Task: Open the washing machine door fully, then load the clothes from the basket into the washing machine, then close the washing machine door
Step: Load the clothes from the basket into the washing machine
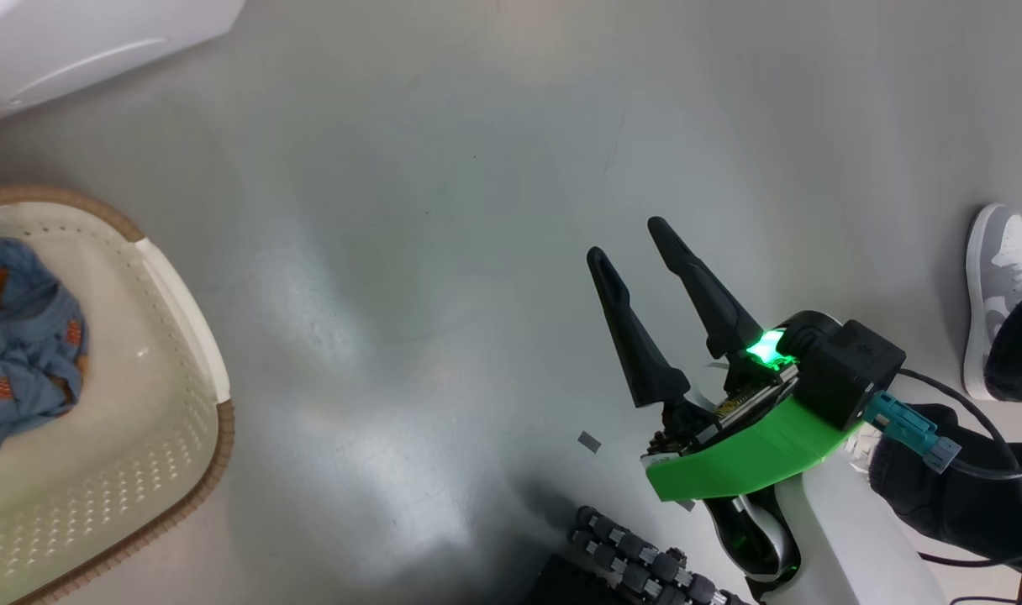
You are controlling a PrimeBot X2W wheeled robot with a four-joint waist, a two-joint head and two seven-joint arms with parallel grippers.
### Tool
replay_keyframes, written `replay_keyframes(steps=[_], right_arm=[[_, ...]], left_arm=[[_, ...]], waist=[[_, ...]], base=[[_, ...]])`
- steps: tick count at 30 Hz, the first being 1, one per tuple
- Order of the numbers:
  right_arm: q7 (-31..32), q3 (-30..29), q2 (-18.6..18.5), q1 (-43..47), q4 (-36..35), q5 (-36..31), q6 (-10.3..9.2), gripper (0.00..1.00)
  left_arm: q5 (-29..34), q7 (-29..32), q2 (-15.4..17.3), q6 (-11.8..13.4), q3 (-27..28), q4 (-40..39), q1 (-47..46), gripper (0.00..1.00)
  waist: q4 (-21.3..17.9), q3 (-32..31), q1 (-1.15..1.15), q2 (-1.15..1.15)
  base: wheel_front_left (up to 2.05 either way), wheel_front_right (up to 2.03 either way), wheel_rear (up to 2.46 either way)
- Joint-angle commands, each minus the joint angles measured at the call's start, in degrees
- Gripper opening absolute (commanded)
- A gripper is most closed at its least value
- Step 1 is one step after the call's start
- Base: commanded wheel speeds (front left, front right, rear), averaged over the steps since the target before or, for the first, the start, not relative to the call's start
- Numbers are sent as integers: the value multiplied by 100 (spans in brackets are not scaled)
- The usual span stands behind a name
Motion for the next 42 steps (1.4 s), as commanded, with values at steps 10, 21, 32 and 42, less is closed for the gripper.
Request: replay_keyframes(steps=[10,21,32,42], right_arm=[[-68,47,-24,101,-188,66,52,100],[-68,-26,-24,85,-259,18,52,100],[-68,-113,-24,74,-323,-16,52,100],[-68,-206,-24,28,-328,-11,52,100]], left_arm=[[15,156,294,48,-17,-160,-49,91],[121,201,339,58,-247,-131,-277,87],[345,57,305,44,-612,112,-542,69],[452,-202,248,0,-855,345,-765,0]], waist=[[-10,180,0,-1],[50,385,0,-1],[101,555,0,-1],[138,601,0,-1]], base=[[0,0,0],[0,0,0],[0,0,0],[0,0,0]])
